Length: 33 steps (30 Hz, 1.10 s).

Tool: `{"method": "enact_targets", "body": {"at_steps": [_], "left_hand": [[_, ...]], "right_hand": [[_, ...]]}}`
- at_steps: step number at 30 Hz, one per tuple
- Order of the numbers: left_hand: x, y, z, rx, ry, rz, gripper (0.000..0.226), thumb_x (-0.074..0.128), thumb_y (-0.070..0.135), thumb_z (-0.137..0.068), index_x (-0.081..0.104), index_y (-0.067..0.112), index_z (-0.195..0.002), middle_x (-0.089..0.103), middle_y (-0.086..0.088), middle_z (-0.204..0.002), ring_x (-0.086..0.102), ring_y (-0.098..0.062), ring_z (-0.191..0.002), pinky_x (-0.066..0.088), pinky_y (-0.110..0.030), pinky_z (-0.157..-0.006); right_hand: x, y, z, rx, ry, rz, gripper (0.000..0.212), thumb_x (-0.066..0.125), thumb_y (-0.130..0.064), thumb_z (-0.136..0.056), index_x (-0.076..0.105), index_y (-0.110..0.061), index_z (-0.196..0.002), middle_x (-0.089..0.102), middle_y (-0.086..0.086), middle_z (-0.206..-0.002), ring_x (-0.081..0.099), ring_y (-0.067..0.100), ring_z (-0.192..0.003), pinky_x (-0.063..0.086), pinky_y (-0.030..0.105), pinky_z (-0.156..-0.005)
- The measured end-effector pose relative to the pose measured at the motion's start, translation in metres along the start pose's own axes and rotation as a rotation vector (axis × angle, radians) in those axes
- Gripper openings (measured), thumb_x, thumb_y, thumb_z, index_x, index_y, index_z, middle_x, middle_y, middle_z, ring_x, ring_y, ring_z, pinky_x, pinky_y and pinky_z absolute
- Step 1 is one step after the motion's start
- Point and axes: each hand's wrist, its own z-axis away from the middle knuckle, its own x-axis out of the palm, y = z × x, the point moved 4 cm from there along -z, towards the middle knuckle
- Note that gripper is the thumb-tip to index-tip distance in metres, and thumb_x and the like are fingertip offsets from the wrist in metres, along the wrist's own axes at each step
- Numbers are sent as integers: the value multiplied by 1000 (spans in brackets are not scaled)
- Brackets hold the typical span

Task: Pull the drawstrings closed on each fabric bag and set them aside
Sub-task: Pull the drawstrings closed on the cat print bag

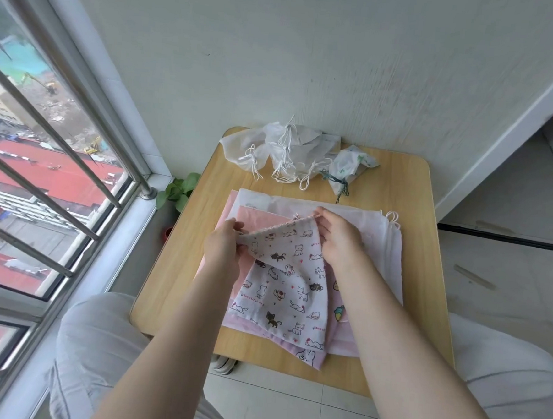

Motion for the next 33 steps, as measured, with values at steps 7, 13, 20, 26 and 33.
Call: {"method": "enact_targets", "body": {"at_steps": [7,13,20,26,33], "left_hand": [[2,-6,19,-135,131,425,30,50,25,-100,58,12,-75,64,-4,-73,58,-17,-66,56,-28,-70],[-9,2,15,-111,132,390,31,37,15,-103,47,14,-74,51,5,-47,48,-8,-37,32,-16,-34],[11,11,26,541,-113,-922,28,53,22,-90,61,8,-68,59,2,-58,36,-10,-46,29,-23,-49],[16,7,38,666,-53,-1515,39,50,25,-89,41,13,-53,32,1,-51,27,-17,-47,21,-21,-45],[8,-6,45,543,-131,-1581,68,37,64,-93,59,12,-56,64,-3,-51,54,-16,-46,49,-26,-54]], "right_hand": [[-13,-9,14,29,-17,-526,17,40,4,-97,54,-3,-90,51,11,-79,56,20,-73,51,37,-91],[-47,-11,3,-86,190,-196,25,34,2,-92,53,-12,-84,38,3,-64,30,7,-38,25,19,-38],[-22,-16,32,-502,53,1038,17,48,-23,-84,48,-14,-70,48,-1,-65,41,15,-60,33,29,-58],[-15,-3,34,-627,72,1580,41,47,-22,-89,34,-13,-52,37,4,-52,34,20,-47,26,25,-47],[-25,-5,36,-590,112,1647,46,37,-35,-96,44,-13,-56,48,1,-56,45,19,-53,27,24,-49]]}}
